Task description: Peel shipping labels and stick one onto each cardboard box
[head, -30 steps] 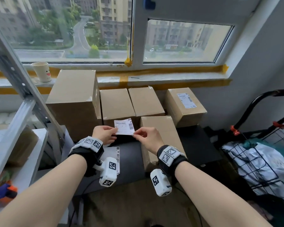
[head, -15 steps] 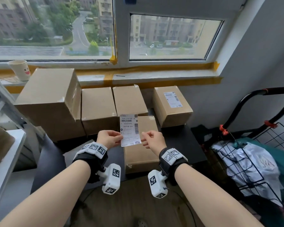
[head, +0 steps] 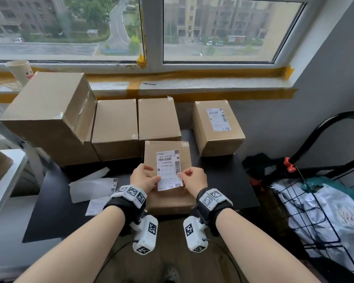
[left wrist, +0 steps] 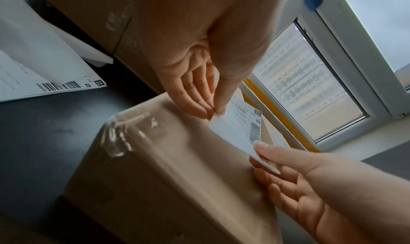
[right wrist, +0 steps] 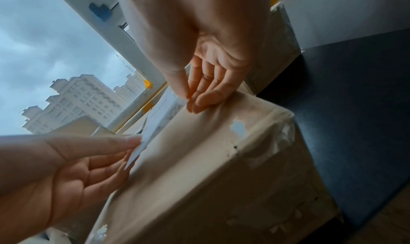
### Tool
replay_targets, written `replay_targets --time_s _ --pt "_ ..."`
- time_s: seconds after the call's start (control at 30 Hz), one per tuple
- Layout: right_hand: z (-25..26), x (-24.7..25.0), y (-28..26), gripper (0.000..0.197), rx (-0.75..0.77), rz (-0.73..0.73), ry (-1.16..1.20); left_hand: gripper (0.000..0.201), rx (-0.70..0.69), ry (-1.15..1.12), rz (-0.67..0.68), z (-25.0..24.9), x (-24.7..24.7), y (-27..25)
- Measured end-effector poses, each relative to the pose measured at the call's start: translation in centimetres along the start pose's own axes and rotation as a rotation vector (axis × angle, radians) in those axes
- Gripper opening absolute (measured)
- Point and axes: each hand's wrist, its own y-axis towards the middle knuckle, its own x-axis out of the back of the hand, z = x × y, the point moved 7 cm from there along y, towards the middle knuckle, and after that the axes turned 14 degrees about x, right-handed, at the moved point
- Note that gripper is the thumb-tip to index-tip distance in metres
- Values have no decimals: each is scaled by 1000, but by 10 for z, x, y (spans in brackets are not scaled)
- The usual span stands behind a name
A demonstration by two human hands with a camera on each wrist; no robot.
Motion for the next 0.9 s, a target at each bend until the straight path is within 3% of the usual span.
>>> replay_targets --time_s 0.4,0.73,0.9 --pt "9 -5 7 18 21 61 -251 27 -10 157 -193 -12 1 -7" --pt "12 -7 8 17 24 88 -322 9 -40 387 -215 -24 1 -9" --pt "14 -9 10 17 28 100 -344 10 -42 417 -198 -24 4 -7"
